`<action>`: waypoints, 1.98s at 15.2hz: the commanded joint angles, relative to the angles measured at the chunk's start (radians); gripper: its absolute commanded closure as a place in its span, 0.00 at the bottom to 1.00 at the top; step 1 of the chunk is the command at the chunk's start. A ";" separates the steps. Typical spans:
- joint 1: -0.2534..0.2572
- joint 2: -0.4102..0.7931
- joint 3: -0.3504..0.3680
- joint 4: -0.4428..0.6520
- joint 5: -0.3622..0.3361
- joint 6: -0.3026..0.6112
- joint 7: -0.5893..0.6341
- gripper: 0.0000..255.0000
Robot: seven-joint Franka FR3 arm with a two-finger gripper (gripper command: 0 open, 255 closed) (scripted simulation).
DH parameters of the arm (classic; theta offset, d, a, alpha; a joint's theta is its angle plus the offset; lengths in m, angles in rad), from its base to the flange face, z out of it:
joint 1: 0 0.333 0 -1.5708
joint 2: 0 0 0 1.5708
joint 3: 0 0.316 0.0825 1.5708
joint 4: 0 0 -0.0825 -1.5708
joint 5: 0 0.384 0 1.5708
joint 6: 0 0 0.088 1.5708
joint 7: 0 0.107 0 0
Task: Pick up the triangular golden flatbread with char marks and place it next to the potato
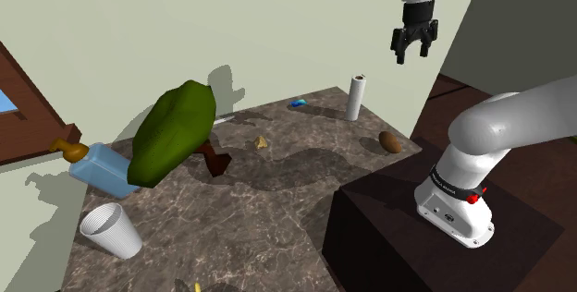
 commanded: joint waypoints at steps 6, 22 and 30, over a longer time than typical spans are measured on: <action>0.036 0.018 0.091 -0.086 0.074 0.137 0.123 0.00; 0.105 0.375 0.409 -0.113 0.170 0.634 0.529 0.00; 0.085 0.689 0.549 0.025 -0.008 0.825 0.822 0.00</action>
